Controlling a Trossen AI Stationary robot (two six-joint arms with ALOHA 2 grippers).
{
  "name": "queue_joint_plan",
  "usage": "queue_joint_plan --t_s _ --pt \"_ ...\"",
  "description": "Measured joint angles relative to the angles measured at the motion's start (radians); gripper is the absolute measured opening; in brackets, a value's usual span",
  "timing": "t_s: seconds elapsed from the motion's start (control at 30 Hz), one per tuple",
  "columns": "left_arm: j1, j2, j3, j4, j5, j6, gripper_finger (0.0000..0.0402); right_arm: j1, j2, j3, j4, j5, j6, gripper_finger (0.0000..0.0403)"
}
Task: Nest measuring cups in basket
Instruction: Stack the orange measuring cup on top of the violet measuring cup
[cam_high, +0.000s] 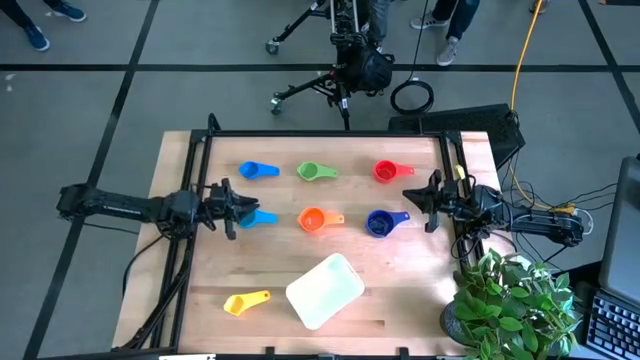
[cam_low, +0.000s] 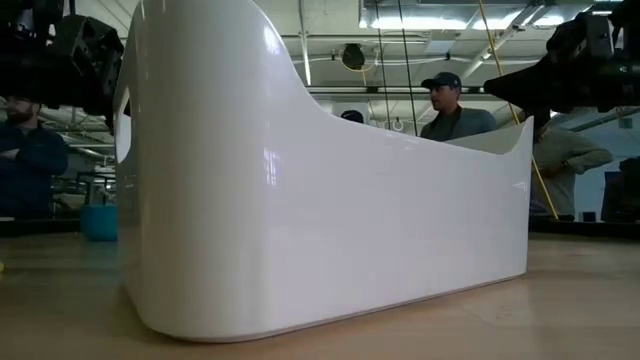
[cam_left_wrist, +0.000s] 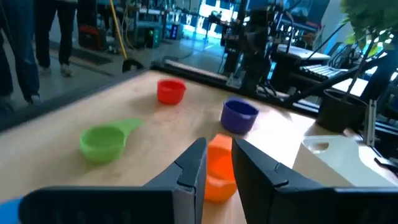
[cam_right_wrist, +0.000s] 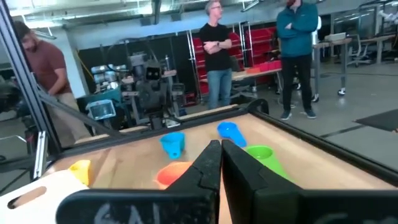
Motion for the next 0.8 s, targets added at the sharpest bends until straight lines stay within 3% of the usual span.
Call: queue_joint_plan --t_s 0.13,0.3,0.5,0.67,0.8 --pt "0.000 0.044 0.085 -0.067 -0.021 0.058 0.0077 0.000 0.026 0.025 -0.013 0.000 -0.007 0.0017" --pt "0.016 0.154 0.224 -0.164 -0.027 0.077 0.0089 0.000 0.068 0.027 -0.010 0.000 -0.007 0.0057" --pt "0.056 0.400 0.465 -0.353 -0.027 0.079 0.0162 0.000 0.089 0.028 -0.003 0.000 -0.005 0.0101" --pt "0.117 0.622 0.616 -0.474 -0.022 0.035 0.0215 0.000 0.089 0.029 -0.002 0.000 -0.004 0.0111" --pt "0.165 0.785 0.671 -0.477 0.076 -0.003 0.0226 0.000 0.089 0.029 -0.002 0.000 -0.004 0.0111"
